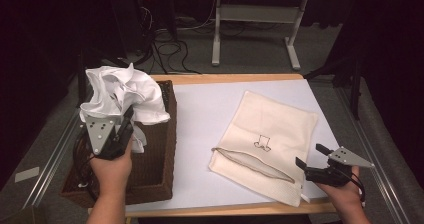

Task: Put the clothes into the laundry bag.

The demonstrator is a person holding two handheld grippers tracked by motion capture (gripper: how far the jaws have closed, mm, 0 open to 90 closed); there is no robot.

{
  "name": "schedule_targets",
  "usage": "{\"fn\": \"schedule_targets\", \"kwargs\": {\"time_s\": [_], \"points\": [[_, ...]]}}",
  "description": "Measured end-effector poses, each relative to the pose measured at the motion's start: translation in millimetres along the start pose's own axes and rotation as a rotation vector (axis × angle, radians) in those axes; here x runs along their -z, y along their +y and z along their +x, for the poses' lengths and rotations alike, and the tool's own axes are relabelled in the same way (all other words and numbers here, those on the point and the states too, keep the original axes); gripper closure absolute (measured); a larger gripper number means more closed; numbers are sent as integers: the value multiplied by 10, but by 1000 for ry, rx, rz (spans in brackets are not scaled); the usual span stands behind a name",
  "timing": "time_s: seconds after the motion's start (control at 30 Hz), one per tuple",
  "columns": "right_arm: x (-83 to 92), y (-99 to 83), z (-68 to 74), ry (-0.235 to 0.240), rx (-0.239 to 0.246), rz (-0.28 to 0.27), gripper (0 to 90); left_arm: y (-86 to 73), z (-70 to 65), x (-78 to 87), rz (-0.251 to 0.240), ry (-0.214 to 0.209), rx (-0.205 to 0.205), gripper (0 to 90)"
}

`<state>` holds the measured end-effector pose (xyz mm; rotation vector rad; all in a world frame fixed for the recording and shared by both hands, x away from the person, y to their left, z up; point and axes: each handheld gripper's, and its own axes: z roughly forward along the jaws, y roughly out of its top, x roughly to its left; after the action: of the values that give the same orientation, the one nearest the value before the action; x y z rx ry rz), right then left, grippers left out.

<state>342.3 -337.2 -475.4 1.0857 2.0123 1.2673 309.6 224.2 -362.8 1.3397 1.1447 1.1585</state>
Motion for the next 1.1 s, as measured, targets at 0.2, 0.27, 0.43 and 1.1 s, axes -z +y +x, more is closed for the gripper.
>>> {"fn": "schedule_targets", "kwargs": {"time_s": [0.2, 0.27, 0.43, 1.1], "points": [[14, 0, 3, 1, -13, 5, 86, 101, -191, -4, -40, -49, 4, 771], [11, 1, -4, 3, -2, 1, 86, 123, -221, -6, -46, -60, 1, 771], [12, 1, -2, 0, -7, 5, 90, 224, -408, -15, -76, -106, 5, 771], [1, -1, -4, 12, 1, -3, 90, 176, -1403, -51, -79, -323, 24, 770]]}}
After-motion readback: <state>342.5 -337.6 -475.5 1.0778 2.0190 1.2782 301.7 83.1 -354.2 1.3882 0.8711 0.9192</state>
